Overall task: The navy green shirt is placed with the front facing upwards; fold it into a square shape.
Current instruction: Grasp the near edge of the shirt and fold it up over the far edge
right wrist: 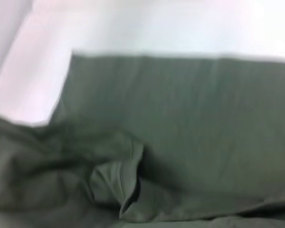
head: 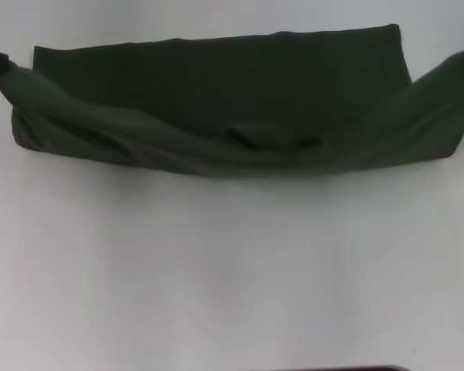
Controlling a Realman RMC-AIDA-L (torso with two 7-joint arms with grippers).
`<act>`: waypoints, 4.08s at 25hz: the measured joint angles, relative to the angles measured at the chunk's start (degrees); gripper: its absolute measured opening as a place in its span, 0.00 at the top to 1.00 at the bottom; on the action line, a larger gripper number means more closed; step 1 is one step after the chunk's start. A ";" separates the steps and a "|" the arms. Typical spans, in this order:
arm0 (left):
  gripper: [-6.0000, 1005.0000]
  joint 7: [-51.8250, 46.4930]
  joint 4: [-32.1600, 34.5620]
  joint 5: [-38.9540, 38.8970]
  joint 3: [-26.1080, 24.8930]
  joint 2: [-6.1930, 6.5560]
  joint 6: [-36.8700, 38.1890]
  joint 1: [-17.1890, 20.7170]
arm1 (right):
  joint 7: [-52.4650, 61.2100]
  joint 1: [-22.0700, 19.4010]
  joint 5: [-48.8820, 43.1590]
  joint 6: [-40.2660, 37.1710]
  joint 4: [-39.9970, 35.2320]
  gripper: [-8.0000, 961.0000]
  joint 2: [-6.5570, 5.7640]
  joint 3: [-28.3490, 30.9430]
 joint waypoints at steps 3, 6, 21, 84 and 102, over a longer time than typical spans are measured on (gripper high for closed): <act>0.97 -0.47 -1.47 -1.46 -0.37 0.00 0.01 0.40 | 0.15 -0.05 0.86 0.40 -0.18 0.97 -0.77 4.17; 0.97 -0.58 -1.85 -2.33 -0.49 -0.02 -0.07 0.52 | 0.27 -0.34 1.43 1.69 0.06 0.97 -1.13 5.33; 0.97 -0.13 1.53 -2.45 2.15 -1.71 -4.76 -0.02 | 0.01 0.21 1.52 9.70 10.43 0.97 -0.40 0.83; 0.90 -11.01 15.77 5.30 15.94 -10.59 -60.69 -6.62 | 0.73 1.37 5.40 67.02 17.94 0.97 11.11 -12.12; 0.83 -10.63 17.55 4.71 16.54 -10.37 -63.50 -7.01 | 1.37 1.12 5.46 64.11 17.96 0.91 9.85 -11.67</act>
